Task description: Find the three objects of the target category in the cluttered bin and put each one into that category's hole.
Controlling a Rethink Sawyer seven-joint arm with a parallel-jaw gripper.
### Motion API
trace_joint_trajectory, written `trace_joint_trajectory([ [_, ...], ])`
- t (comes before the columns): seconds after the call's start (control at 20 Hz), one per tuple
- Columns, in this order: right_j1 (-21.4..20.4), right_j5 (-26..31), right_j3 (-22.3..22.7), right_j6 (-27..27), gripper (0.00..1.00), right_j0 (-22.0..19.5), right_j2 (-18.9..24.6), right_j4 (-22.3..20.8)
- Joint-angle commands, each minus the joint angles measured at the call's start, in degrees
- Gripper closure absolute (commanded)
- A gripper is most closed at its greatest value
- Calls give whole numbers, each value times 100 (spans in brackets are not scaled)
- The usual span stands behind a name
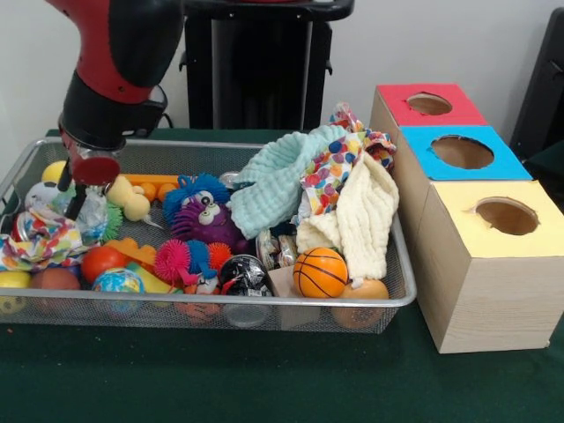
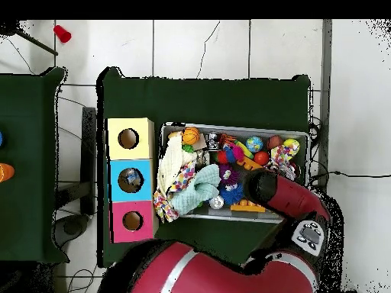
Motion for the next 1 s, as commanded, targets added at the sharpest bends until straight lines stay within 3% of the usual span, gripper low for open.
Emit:
trace_joint_trajectory([
  [0.05,-118,-351,276,-171,0,-399,1843,-302],
  [0.35,-364,-44,326,-214,0,-603,2067,-437],
  [0.6,-322,-48,186,-122,0,-532,1899,-589],
  [0.65,-313,68,149,-42,100,-499,1851,-593],
  [1.0,-305,3,139,72,100,-357,1730,-681],
])
